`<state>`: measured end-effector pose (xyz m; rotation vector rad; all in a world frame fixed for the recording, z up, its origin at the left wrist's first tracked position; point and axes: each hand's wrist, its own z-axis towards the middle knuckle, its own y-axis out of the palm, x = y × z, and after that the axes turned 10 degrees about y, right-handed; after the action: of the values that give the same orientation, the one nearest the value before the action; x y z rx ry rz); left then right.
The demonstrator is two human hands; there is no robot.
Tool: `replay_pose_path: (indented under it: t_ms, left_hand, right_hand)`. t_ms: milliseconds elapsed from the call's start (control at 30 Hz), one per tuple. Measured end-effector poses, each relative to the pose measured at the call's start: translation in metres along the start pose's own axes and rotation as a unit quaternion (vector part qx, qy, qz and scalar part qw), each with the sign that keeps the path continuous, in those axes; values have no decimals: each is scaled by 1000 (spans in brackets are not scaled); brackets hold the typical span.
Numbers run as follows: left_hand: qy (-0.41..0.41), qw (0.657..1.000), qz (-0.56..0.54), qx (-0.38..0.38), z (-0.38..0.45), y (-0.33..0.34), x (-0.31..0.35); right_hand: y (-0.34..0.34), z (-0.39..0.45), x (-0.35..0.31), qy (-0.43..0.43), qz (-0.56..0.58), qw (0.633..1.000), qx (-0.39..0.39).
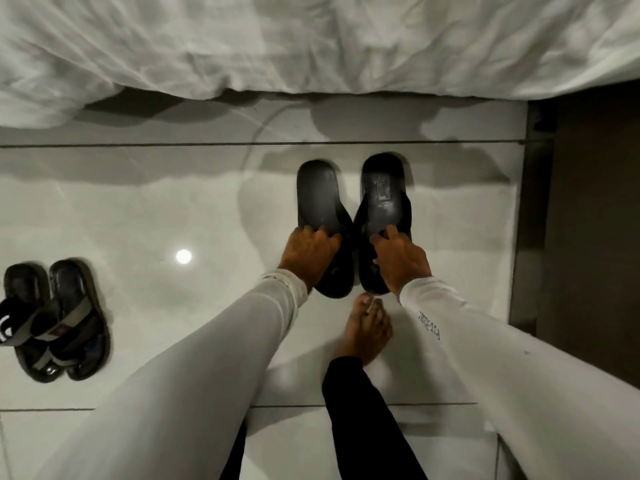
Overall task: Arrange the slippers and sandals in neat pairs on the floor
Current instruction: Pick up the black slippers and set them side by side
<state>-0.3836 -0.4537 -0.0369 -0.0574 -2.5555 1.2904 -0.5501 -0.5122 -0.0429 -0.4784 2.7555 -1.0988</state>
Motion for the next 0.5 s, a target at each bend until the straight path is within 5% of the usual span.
replay_pose_path:
  t_ms: [500]
  left_hand:
    - [1,999,-32,10,6,7,8]
  right_hand:
    - [-6,-1,21,-30,15,999,30]
